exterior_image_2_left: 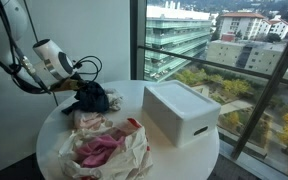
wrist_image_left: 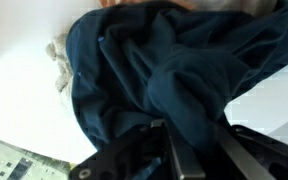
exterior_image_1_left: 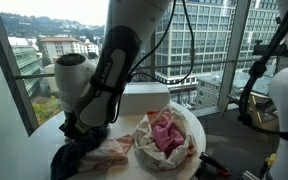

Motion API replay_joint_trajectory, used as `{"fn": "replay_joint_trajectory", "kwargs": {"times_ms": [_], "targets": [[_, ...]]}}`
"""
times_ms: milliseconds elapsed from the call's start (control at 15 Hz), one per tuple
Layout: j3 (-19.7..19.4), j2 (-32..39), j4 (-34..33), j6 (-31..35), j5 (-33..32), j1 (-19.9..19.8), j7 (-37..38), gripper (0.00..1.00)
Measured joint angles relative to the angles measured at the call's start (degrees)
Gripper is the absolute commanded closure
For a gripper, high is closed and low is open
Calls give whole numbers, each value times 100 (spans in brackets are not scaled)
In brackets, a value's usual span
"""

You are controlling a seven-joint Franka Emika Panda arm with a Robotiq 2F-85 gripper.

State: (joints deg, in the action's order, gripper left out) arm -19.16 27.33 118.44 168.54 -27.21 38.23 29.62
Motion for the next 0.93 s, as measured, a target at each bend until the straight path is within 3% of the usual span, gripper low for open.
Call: {"fn": "replay_joint_trajectory", "kwargs": {"times_ms": [133, 333, 667, 800, 933], "targets": [[-593, -312, 67, 167, -340, 372, 515, 89], [-1784, -891, 184, 204, -1201, 1143, 1545, 89], [-3799, -1968, 195, -166, -3475, 2536, 3778, 89], [-4247, -2484, 104, -696, -4436, 2960, 4665, 89], [-4247, -3052, 21, -1492, -5383, 3152, 5513, 89]]}}
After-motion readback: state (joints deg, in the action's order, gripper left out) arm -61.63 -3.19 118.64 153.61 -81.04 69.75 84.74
